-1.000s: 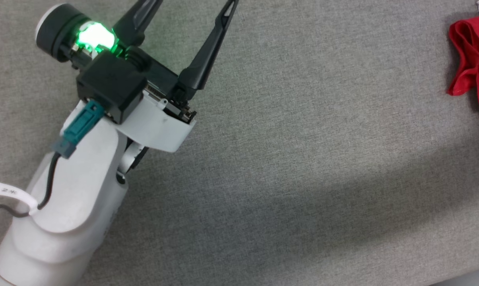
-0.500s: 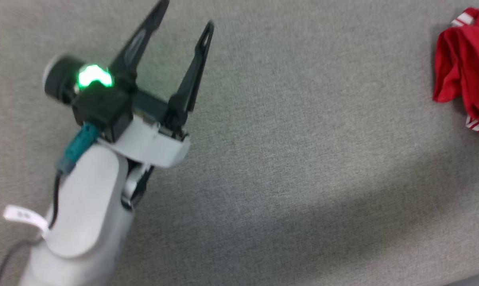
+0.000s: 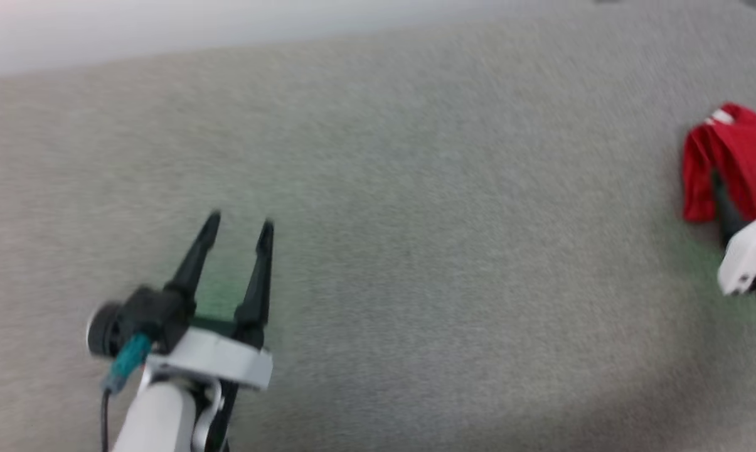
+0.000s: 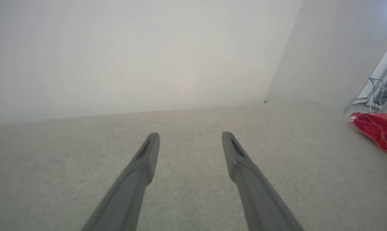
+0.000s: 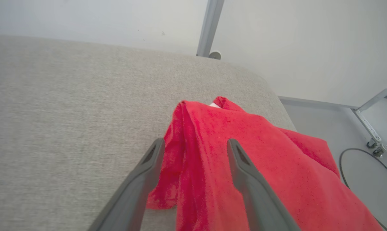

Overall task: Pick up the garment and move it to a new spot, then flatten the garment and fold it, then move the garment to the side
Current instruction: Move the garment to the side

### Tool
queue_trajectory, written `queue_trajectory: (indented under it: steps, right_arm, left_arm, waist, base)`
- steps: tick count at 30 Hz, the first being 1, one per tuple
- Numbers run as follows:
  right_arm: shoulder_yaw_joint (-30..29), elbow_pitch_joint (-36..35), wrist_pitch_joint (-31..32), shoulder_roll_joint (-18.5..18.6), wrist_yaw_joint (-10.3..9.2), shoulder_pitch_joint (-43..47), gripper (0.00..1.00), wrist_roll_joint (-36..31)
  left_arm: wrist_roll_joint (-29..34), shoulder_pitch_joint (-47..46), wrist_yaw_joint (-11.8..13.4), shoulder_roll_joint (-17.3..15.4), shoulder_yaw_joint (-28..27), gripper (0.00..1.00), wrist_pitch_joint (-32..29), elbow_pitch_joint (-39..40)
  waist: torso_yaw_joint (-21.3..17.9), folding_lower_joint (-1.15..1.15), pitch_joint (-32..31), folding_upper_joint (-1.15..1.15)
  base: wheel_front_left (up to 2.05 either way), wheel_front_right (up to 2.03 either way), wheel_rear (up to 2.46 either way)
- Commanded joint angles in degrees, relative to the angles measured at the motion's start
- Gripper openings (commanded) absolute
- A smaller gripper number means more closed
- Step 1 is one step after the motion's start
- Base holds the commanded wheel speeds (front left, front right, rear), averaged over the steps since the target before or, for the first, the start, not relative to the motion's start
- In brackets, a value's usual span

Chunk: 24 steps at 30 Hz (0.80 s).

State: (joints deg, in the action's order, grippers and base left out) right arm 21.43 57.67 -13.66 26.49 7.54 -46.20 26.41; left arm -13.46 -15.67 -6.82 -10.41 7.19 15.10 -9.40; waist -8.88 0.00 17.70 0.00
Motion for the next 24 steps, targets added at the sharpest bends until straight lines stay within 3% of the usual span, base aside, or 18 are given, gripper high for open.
queue_trajectory:
  steps: [1, 8, 17, 24]
  right_arm:
    - [0.2, -0.8, -0.6, -0.5, -0.12, 2.1, 1.0, 0.8]
    - [-1.6, -7.6, -1.5, -4.5, -0.12, 10.5, 1.0, 1.9]
    - [-7.2, -16.4, -1.5, -10.2, -0.12, 19.6, 1.0, -1.2]
    - [-11.3, -23.2, -1.5, -10.7, -0.12, 26.2, 1.0, -2.6]
  left_arm:
    - [0.1, 1.9, -0.1, 0.6, -1.0, 1.0, 0.0, -0.4]
    - [0.9, 8.1, -0.5, 2.5, -6.2, 1.0, 0.0, -1.6]
    - [1.7, 13.6, -0.7, 2.4, -9.0, 1.0, 0.0, -1.2]
    - [1.1, 15.4, -0.7, 2.1, -8.7, 1.0, 0.0, -1.0]
  waist:
    - [6.9, 0.0, -7.0, 0.0]
    - [11.4, 0.0, -12.7, 0.0]
    - [13.9, 0.0, -18.8, 0.0]
    - [15.4, 0.0, -20.9, 0.0]
  base:
    - [0.0, 0.0, 0.0]
    - [0.0, 0.0, 0.0]
    - [0.0, 0.0, 0.0]
    - [0.0, 0.0, 0.0]
